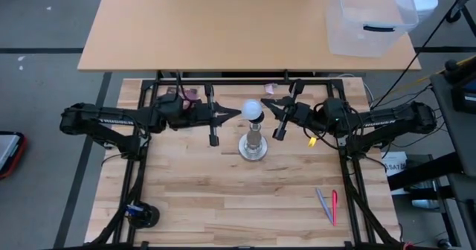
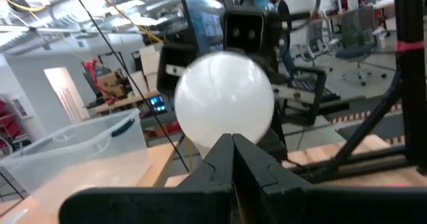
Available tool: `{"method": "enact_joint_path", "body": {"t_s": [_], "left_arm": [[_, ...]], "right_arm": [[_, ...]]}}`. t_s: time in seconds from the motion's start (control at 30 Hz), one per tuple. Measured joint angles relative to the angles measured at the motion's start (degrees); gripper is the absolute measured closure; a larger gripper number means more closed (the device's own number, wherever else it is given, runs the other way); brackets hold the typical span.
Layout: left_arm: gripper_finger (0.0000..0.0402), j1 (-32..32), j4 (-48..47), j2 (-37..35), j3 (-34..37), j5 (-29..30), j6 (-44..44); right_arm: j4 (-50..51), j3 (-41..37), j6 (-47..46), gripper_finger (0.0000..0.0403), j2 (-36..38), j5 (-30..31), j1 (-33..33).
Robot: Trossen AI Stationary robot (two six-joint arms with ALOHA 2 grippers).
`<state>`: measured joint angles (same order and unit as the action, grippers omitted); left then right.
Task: Screw lightbulb
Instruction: Insert the lightbulb into the silver lamp
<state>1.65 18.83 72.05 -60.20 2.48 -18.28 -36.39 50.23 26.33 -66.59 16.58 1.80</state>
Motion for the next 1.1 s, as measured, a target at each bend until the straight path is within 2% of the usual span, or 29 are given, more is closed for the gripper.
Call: {"method": "enact_joint_path", "body": {"t_s": [0.4,1.1], "left_arm": [[0.04,-1.14,-2.7,0.01,0.0,-1.66,-1.55],[0.04,-0.49,0.39,0.0,0.0,-3.69,-2.27]], "right_arm": [[0.97,0.06,-0.04,0.0403,0.0,0.0,0.0],[-0.02,0.07,-1.86,0.0403,0.04,-0.2,0.0]]}}
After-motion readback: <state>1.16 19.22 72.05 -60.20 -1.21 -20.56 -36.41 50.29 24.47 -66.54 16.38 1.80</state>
